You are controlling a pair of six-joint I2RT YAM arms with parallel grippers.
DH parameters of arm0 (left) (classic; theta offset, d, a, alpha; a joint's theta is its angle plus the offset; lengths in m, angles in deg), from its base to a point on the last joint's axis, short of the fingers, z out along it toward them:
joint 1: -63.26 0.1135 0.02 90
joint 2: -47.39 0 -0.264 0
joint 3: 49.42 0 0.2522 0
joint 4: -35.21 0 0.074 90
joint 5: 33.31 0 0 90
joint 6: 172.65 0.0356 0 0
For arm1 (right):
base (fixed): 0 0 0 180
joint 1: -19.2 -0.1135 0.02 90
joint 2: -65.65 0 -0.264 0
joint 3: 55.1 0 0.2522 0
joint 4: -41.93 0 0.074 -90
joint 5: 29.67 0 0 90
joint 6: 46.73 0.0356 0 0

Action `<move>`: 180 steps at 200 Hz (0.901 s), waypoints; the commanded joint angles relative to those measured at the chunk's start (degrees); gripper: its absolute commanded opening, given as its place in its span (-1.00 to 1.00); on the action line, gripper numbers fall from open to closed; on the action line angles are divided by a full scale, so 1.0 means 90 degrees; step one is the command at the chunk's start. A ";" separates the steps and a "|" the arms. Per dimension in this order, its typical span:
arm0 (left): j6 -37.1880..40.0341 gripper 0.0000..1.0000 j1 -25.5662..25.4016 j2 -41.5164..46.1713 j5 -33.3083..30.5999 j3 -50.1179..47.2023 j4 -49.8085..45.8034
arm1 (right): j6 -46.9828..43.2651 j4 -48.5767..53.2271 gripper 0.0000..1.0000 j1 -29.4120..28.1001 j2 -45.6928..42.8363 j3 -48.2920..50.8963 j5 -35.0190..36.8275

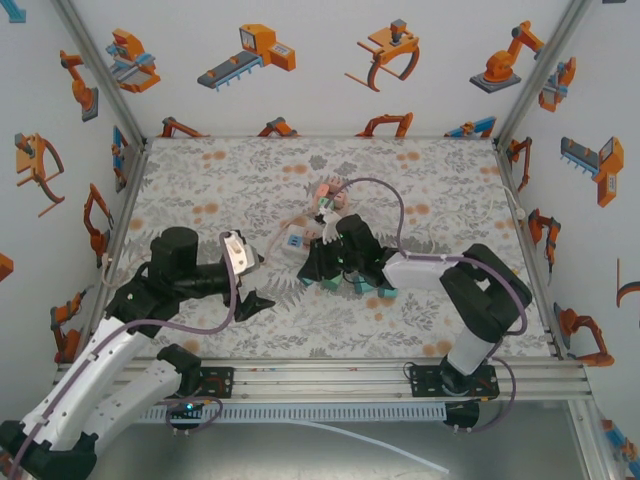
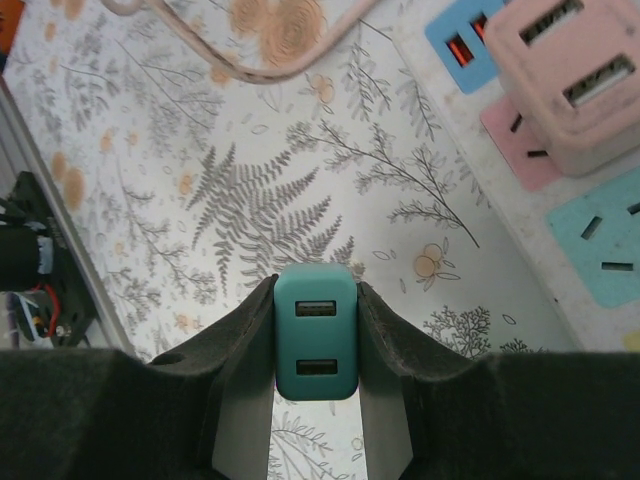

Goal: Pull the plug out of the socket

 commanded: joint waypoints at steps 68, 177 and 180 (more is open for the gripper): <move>0.0028 0.94 -0.0059 -0.0081 -0.0235 -0.0170 0.0289 | -0.0231 -0.0105 -0.30 -0.0052 0.0361 -0.0121 0.0452; -0.0254 0.94 -0.0063 -0.0182 -0.0680 -0.0287 0.0698 | -0.0357 0.0106 -0.05 -0.0055 0.0123 -0.0035 0.0977; -0.0281 0.94 -0.0059 -0.0190 -0.0721 -0.0286 0.0698 | -0.0371 0.0120 -0.05 -0.0056 0.0089 -0.0025 0.1006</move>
